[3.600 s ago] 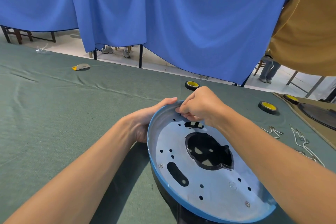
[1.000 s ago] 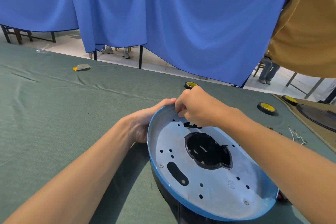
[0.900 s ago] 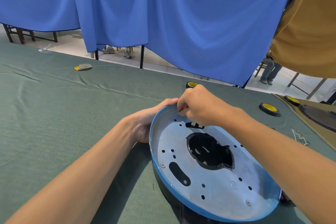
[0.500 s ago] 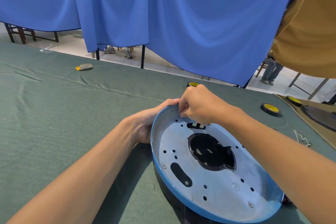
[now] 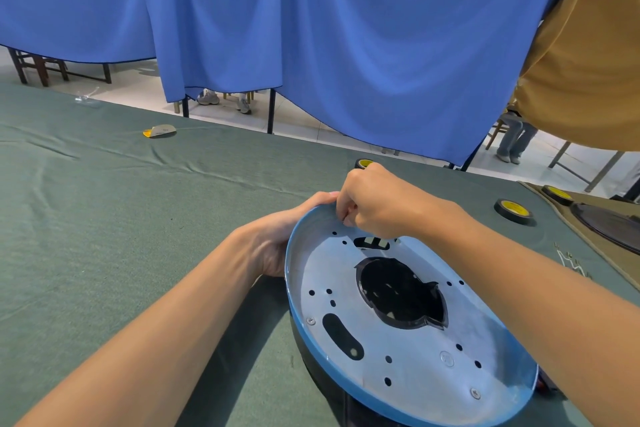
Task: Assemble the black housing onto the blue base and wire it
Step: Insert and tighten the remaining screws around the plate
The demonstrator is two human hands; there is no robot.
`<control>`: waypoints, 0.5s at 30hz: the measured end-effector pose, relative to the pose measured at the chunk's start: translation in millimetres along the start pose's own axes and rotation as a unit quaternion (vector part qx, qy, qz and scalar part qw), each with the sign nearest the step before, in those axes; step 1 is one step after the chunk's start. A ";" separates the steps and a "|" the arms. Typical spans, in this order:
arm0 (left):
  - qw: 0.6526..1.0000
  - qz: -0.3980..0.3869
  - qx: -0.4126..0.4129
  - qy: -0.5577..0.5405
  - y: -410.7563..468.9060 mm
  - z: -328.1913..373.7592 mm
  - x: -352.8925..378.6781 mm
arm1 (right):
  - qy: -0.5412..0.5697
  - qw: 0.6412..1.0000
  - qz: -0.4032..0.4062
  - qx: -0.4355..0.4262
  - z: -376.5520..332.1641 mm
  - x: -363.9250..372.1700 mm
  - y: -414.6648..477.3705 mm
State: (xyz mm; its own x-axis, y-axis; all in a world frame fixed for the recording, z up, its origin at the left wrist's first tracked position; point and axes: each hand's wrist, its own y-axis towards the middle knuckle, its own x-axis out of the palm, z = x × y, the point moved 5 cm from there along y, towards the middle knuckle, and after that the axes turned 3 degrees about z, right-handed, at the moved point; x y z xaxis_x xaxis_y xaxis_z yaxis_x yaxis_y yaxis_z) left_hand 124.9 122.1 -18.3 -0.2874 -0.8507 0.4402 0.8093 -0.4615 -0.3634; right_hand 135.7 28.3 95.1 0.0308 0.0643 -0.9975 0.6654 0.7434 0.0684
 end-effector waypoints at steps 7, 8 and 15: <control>1.000 0.005 -0.011 -0.007 1.7 -1.6 -1.8 | 0.037 0.998 0.010 0.052 7.5 6.3 1.0; 1.000 0.005 -0.011 -0.007 1.4 -1.6 -1.5 | 0.031 0.998 0.011 0.056 6.8 6.5 1.4; 1.000 -0.008 0.001 -0.005 -1.7 -0.4 0.4 | 0.018 0.996 0.017 0.089 0.9 9.0 2.0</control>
State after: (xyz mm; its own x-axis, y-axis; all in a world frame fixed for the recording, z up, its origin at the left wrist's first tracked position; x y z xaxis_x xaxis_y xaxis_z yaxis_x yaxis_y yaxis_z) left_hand 123.2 122.3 -17.8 -0.2955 -0.8409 0.4535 0.8053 -0.4746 -0.3553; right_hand 138.0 29.7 86.2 0.0306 0.1143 -0.9930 0.7857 0.6113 0.0946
